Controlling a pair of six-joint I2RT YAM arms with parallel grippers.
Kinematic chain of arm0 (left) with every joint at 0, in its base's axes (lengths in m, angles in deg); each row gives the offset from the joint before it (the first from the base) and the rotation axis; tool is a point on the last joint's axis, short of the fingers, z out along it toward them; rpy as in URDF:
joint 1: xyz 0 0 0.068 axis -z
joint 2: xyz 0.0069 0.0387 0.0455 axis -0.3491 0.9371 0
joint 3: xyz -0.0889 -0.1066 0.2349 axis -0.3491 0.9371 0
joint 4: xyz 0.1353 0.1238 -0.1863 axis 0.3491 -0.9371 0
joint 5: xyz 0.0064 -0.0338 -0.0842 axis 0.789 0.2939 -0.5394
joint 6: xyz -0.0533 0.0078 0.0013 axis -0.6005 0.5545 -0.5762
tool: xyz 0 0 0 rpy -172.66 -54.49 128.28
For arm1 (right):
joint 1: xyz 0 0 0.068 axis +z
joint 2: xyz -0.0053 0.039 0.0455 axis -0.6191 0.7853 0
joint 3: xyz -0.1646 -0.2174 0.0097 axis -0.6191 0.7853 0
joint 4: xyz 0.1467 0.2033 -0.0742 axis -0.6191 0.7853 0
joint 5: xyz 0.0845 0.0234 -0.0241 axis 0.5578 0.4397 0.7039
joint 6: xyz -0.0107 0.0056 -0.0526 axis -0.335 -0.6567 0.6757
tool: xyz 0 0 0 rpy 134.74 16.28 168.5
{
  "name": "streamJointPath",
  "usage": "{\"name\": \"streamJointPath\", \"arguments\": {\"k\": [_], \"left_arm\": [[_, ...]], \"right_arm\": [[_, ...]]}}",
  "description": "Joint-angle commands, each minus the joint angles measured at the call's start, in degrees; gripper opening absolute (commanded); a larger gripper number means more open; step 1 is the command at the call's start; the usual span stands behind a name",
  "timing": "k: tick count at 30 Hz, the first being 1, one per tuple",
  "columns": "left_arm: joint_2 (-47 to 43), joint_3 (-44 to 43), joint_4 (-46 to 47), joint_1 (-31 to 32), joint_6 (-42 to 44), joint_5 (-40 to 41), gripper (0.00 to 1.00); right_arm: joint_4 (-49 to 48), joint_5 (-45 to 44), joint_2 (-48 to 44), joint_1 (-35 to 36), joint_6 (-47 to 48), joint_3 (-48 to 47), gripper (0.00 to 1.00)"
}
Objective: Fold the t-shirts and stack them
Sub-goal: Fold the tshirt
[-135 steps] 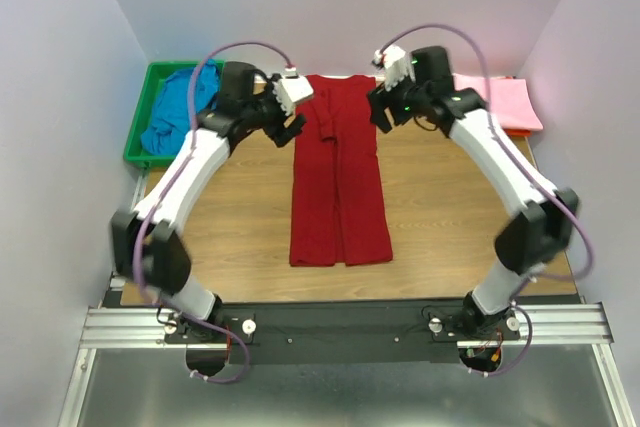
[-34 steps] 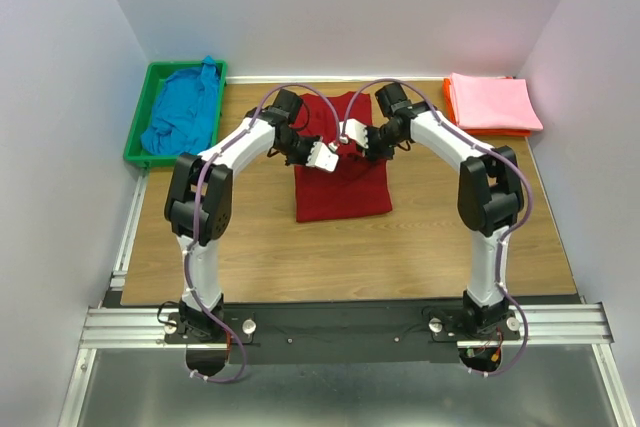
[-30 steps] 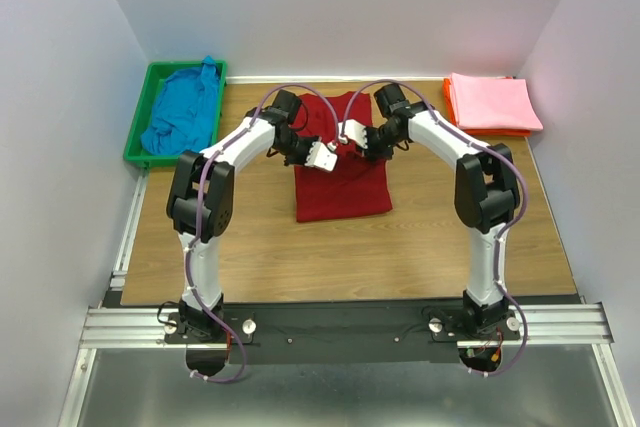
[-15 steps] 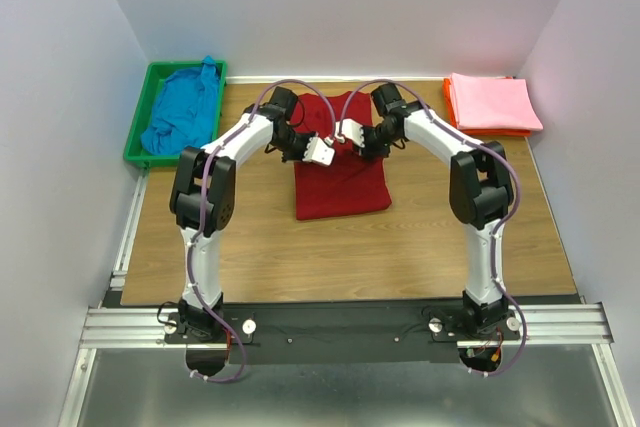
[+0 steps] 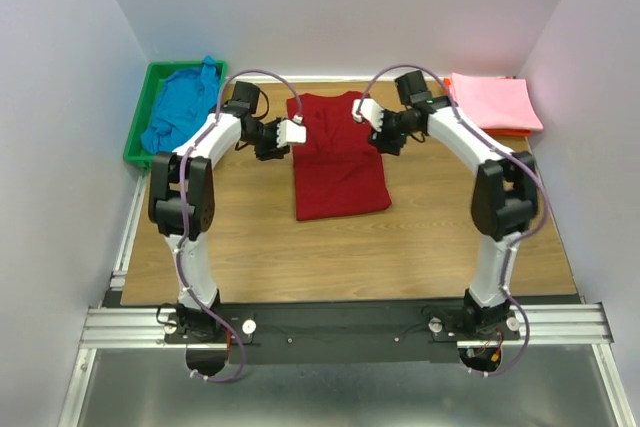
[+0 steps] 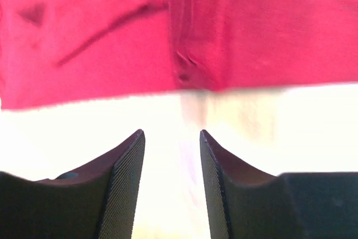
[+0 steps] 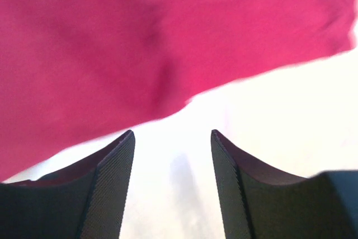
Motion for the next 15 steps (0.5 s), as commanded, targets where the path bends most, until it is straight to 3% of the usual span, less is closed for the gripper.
{"name": "streamJointPath", "arguments": {"k": [1,6,9,15], "left_arm": [[-12.7,9.3,1.3,1.6,-5.3,-5.4,0.52],[-20.3,23.9,7.5,8.7,-8.5,-5.1,0.52],[-22.7,29.9,12.1,12.9,-10.8,-3.1,0.52],[-20.8,33.8,16.1,16.0,-13.9,-2.0,0.52]], "right_arm": [[1.9,4.0,-11.9,0.6,-2.4,11.1,0.62],[2.0,5.5,-18.9,3.6,0.1,25.8,0.58],[0.2,5.6,-19.3,5.1,-0.9,28.3,0.58],[-3.3,5.6,-15.6,5.7,-2.3,29.8,0.56]]}}
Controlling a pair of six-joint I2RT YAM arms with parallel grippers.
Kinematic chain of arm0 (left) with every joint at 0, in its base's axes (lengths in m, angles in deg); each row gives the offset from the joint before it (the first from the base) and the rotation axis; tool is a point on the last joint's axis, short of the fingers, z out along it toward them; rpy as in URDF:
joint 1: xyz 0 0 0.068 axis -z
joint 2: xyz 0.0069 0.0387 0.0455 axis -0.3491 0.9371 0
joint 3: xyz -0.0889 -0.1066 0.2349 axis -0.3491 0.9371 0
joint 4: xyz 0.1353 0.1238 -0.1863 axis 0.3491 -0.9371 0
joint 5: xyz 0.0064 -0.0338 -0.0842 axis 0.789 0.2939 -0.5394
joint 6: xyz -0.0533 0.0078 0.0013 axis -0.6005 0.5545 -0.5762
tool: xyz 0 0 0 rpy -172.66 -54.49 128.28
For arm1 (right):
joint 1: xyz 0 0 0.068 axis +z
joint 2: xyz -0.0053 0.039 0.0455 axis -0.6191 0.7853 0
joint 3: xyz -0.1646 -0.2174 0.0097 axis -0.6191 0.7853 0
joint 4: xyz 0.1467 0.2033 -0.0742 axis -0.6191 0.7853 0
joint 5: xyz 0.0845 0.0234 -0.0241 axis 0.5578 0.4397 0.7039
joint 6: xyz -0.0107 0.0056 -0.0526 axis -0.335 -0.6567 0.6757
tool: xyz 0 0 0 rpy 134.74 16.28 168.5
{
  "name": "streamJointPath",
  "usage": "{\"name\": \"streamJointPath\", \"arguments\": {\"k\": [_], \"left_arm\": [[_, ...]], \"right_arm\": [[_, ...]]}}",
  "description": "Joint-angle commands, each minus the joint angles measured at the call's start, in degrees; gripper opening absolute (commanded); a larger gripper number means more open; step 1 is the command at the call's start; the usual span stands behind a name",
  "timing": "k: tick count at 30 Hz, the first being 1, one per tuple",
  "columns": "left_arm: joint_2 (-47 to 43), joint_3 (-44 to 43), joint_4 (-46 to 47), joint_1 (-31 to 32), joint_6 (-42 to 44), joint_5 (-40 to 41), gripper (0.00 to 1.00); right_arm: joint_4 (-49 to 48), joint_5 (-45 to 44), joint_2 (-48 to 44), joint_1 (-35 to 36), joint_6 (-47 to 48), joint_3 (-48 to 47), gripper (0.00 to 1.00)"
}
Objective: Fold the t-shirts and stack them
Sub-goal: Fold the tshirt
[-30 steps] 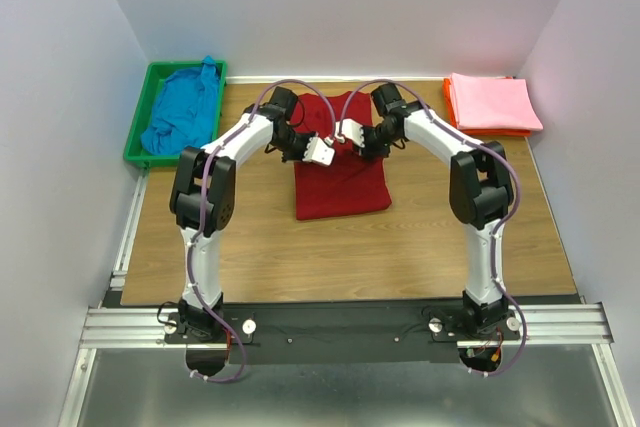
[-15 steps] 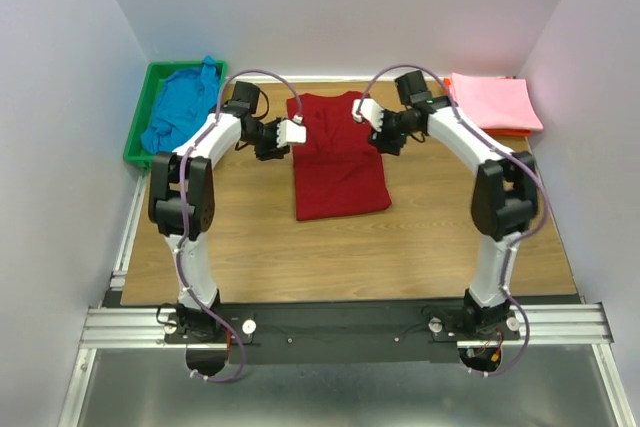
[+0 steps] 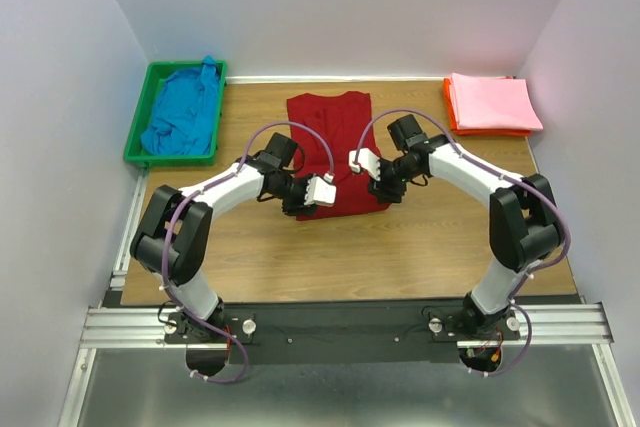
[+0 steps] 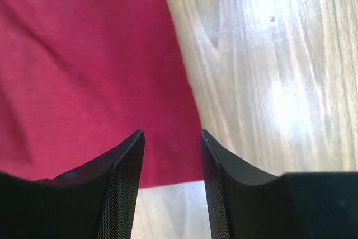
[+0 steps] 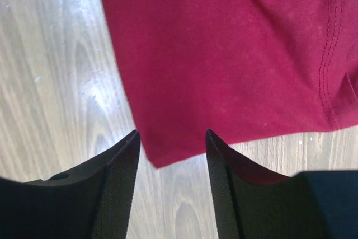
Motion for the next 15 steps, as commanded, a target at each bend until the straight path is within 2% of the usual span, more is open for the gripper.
{"name": "streamJointPath", "arguments": {"k": [1,4,8,15], "left_arm": [[2.0,1.1,4.9,0.4,-3.4,0.8,0.52],[3.6,1.8,5.3,0.4,-3.7,1.8,0.52],[5.0,3.1,4.6,0.7,-2.3,2.8,0.52],[5.2,5.0,3.8,1.4,-0.8,4.0,0.52]], "right_arm": [[-3.8,1.7,3.3,0.3,-1.5,1.1,0.55],[-4.9,1.2,4.9,0.7,-1.5,2.5,0.5],[-5.8,-0.1,6.5,0.8,-0.3,5.3,0.49],[-6.4,-1.7,5.6,1.0,0.1,8.8,0.57]]}}
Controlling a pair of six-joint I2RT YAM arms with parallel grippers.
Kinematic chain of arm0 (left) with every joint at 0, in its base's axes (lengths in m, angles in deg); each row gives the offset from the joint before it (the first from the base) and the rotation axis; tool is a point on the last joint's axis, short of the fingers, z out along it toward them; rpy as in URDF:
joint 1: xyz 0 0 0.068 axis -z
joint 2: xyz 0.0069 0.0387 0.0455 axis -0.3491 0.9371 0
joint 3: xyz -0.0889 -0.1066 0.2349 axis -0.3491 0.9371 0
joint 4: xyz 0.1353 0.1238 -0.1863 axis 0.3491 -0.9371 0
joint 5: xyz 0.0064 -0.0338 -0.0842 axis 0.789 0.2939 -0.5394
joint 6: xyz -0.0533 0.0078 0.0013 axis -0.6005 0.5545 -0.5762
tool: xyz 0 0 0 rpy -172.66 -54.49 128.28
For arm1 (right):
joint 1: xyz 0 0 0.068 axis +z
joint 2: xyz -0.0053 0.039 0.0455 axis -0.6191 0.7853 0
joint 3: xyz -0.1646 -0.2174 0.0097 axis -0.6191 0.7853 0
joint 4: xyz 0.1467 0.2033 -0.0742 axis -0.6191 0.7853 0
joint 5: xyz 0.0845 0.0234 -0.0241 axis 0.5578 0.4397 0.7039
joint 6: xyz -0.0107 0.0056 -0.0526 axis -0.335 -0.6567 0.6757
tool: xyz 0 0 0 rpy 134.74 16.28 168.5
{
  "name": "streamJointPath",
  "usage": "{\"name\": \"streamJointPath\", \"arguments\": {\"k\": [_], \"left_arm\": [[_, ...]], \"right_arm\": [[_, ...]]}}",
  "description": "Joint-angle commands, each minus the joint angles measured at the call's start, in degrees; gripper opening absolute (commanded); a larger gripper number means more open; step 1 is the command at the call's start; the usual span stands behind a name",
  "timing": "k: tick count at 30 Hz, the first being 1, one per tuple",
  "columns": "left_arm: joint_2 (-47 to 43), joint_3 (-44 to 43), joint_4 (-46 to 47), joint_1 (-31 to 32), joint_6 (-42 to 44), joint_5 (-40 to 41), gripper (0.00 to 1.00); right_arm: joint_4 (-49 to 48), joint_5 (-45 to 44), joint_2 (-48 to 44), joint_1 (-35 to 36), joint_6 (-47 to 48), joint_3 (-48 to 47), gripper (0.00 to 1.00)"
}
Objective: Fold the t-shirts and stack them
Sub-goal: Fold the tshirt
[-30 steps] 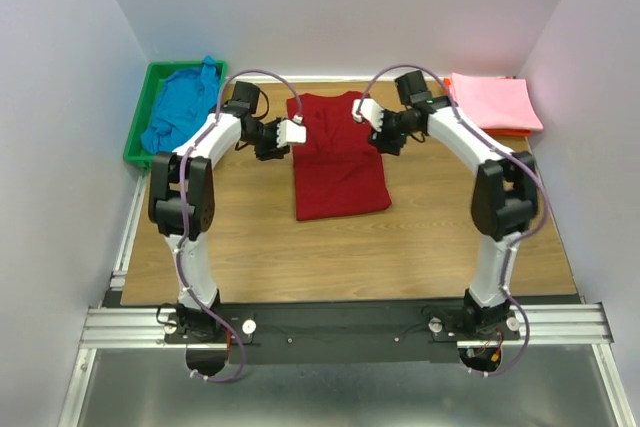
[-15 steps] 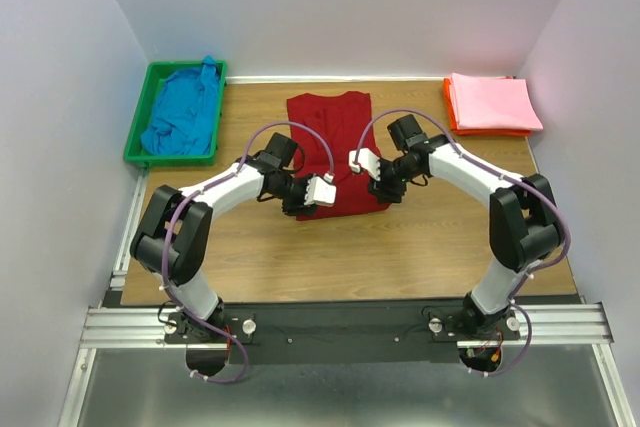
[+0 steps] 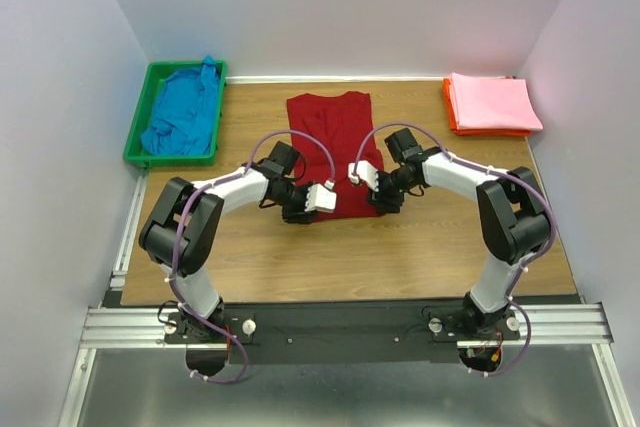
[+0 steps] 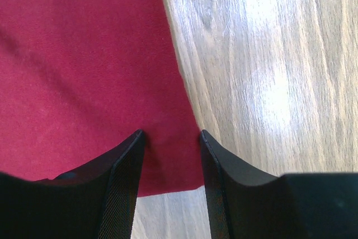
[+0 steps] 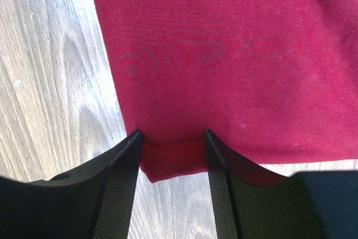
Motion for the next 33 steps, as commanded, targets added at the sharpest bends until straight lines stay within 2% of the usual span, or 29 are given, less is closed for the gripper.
{"name": "streamJointPath", "arguments": {"k": [1,8,11,19,21,24,33], "left_arm": [[0.8,2.1,-0.6,0.9,1.3,2.5,0.52],[0.2,3.4,-1.6,1.0,2.3,4.5,0.43],[-0.3,3.6,-1.7,1.0,2.8,5.2,0.41],[-0.6,3.4,-3.6,0.9,4.3,5.8,0.41],[-1.8,3.6,-4.2,1.0,4.7,5.7,0.44],[-3.7,3.9,-4.8,1.0,4.9,5.2,0.48],[-7.2,4.2,-5.9,1.0,5.6,4.3,0.51]], "right_arm": [[0.9,-2.3,0.8,0.6,0.7,3.4,0.57],[3.1,-5.4,-4.0,0.5,0.7,3.6,0.56],[5.8,-5.4,-6.6,0.5,2.0,3.5,0.52],[8.5,-8.4,-7.7,-0.6,5.0,6.2,0.4],[9.2,-8.0,-7.9,-0.7,4.8,5.5,0.39],[9.9,-4.7,-9.8,-0.9,4.4,3.6,0.4],[9.9,1.6,-10.8,1.7,2.2,-0.1,0.5]]}}
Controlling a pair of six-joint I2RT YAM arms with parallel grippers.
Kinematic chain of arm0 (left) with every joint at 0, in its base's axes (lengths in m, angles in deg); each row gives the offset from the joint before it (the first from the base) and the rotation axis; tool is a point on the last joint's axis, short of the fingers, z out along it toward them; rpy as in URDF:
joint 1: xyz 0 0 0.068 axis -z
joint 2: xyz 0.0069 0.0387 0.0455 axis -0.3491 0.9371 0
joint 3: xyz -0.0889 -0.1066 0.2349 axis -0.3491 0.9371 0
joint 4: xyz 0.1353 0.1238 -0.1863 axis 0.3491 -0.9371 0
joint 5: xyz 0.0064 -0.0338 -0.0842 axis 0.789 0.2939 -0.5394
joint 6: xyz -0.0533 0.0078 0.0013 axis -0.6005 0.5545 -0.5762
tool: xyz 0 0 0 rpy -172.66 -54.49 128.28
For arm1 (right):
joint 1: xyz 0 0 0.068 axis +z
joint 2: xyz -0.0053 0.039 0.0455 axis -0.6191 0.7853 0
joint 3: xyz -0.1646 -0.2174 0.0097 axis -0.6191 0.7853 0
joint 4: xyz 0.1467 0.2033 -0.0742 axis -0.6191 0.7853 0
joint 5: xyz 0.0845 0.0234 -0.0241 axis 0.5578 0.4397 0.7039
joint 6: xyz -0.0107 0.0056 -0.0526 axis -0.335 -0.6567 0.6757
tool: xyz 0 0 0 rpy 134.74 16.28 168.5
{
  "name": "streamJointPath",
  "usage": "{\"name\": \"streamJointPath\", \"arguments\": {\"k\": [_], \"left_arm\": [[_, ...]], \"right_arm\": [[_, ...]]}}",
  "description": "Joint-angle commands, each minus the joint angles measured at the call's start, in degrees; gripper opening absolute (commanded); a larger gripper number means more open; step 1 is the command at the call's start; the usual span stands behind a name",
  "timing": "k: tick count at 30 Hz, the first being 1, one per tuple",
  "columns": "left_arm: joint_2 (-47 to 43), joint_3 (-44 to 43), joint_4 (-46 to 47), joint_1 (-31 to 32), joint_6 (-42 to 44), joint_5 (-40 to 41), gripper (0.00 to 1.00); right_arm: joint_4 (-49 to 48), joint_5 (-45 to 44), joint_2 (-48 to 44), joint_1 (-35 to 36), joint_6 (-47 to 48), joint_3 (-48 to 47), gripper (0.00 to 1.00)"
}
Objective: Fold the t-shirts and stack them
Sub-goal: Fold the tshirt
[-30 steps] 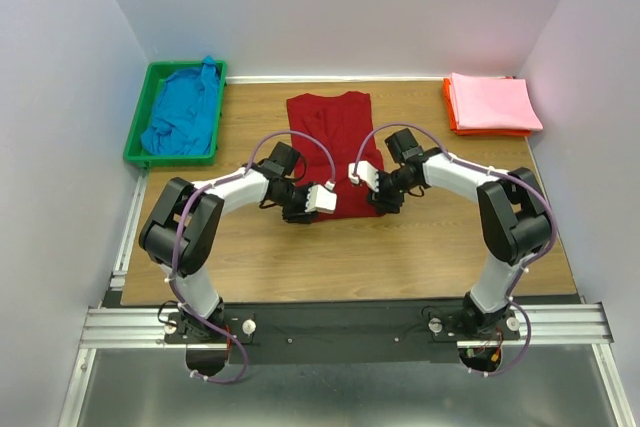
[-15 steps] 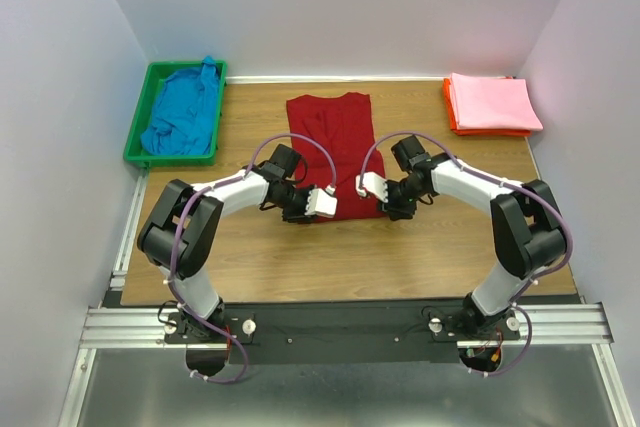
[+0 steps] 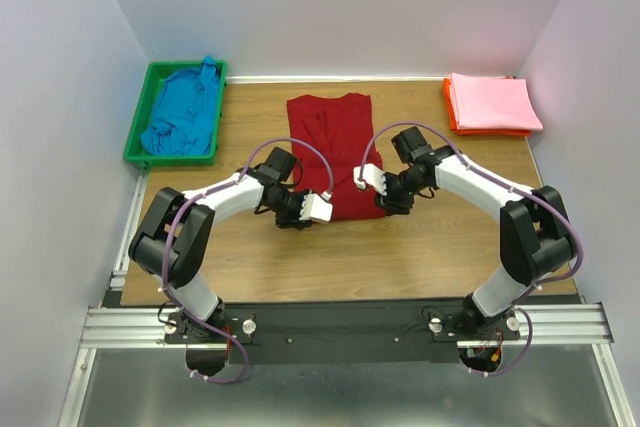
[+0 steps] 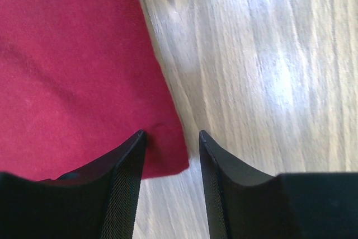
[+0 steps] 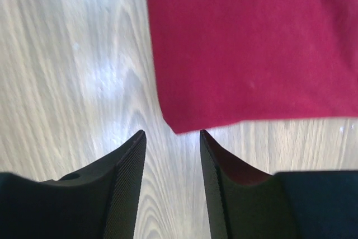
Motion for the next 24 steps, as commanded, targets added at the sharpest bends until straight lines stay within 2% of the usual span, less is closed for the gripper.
{"name": "streamJointPath", "arguments": {"k": [1,8,15,17,19,20,21,23,24], "left_arm": [[-3.0,1.3,-2.5,0.3,1.1,0.6,0.51],[-1.6,1.7,-1.2,0.3,0.8,1.5,0.51],[0.8,1.9,-0.4,0.2,1.0,2.3,0.42],[1.3,2.2,0.0,0.2,0.8,2.4,0.38],[1.9,2.1,0.5,0.2,0.1,2.5,0.29],[2.4,2.0,0.7,0.3,-0.6,2.5,0.25],[2.6,1.7,0.6,0.2,-1.1,2.2,0.17],[3.3,-0.2,0.5,0.3,-4.0,1.9,0.06],[3.2,-1.4,-0.6,0.2,-4.7,1.6,0.0]], "right_arm": [[0.4,4.1,-0.9,2.2,-1.4,-1.3,0.51],[-6.3,2.1,3.7,3.6,-1.6,2.7,0.51],[-11.2,-0.8,7.1,3.6,-1.0,6.3,0.5],[-12.3,-1.3,7.6,3.6,-1.2,6.8,0.42],[-12.5,-2.1,7.7,3.6,-1.7,6.9,0.3],[-12.5,-2.2,7.5,3.6,-2.0,6.9,0.21],[-12.5,-2.5,7.1,3.6,-2.3,6.8,0.11],[-12.3,-2.9,6.2,3.7,-3.0,6.4,0.01],[-12.3,-3.2,5.0,3.7,-4.6,5.8,0.01]]}}
